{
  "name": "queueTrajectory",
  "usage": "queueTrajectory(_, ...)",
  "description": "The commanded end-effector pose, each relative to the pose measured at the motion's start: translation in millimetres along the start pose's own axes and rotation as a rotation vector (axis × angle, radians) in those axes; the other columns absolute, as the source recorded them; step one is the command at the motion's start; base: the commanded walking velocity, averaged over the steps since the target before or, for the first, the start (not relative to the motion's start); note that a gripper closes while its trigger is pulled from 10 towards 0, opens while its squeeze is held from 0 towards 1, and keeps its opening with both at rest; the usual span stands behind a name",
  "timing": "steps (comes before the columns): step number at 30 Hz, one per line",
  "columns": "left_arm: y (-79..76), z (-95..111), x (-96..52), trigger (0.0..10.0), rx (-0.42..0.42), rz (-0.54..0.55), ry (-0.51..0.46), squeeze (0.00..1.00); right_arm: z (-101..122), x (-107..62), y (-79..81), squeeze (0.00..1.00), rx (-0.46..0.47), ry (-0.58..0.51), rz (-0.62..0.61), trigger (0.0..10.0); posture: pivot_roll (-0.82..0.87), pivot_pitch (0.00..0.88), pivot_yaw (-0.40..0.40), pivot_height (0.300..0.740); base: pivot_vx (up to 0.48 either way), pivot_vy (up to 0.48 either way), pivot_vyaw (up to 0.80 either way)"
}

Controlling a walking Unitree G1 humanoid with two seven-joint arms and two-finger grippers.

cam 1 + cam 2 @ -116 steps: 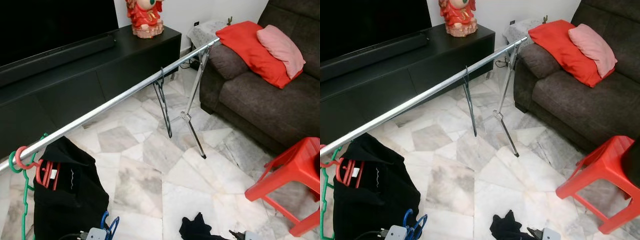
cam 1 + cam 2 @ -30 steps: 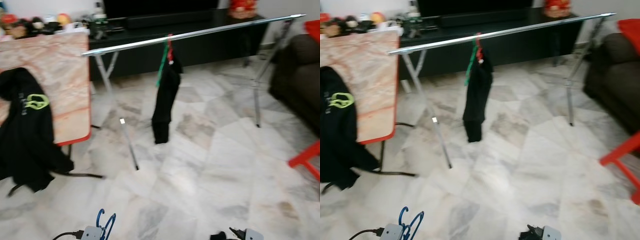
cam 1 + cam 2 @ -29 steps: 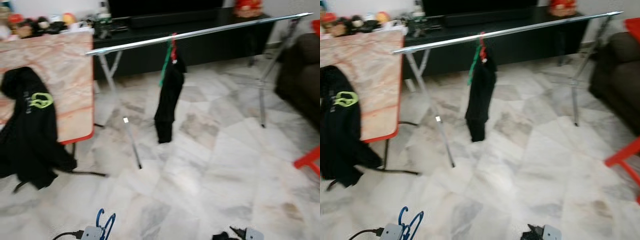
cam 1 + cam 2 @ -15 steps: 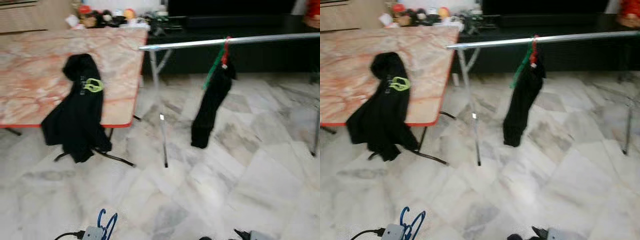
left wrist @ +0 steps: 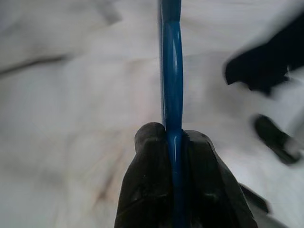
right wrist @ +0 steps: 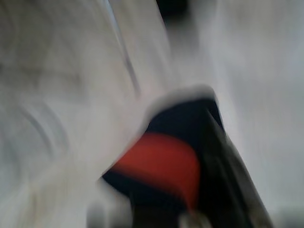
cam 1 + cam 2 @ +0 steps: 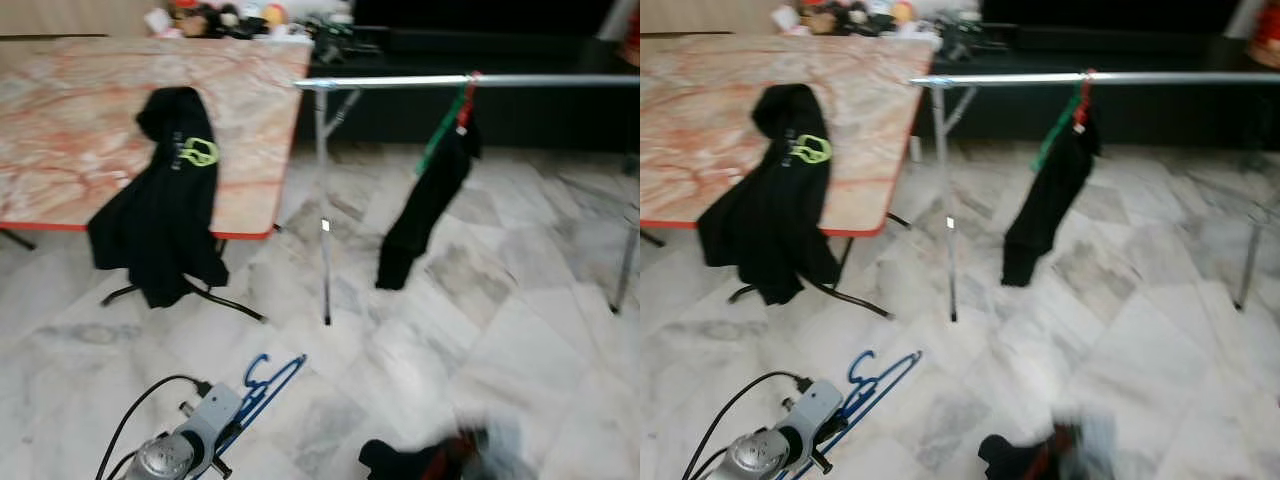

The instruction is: Hang hanger

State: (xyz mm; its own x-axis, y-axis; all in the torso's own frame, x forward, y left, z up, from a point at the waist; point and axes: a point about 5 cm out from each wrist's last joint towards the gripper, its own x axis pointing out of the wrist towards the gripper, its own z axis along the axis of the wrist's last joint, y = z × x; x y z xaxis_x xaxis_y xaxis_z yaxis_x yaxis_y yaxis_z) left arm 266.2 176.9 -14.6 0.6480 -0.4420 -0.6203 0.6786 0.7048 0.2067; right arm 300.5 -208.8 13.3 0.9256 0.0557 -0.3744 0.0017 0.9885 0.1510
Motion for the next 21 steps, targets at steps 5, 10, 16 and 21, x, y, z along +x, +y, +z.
queueTrajectory(5, -9.5, -7, -5.1, 10.0, 0.243, -0.280, 0.130, 0.00, 53, 8.0, 2.1, 0.00, -0.242, -0.171, 0.144, 10.0, -0.03, 0.173, -0.006, 0.740, 0.000, 0.000, 0.00)
queueTrajectory(10, -6.4, 7, -5.1, 10.0, 0.242, -0.373, 0.105, 0.00, 56, 13.6, -2.7, 0.00, -0.368, -0.020, 0.140, 10.0, -0.03, 0.172, -0.007, 0.740, 0.000, 0.000, 0.00)
queueTrajectory(16, -9.9, 41, -1.5, 10.0, 0.185, -0.448, -0.031, 0.00, 42, 16.6, 13.0, 0.00, -0.386, 0.120, 0.261, 10.0, -0.03, 0.165, -0.003, 0.740, 0.000, 0.000, 0.00)
queueTrajectory(21, -12.9, 61, 0.6, 10.0, 0.091, -0.460, -0.141, 0.00, 38, 18.7, 20.8, 0.00, -0.362, 0.135, 0.257, 10.0, -0.03, 0.161, -0.003, 0.740, 0.000, 0.000, 0.00)
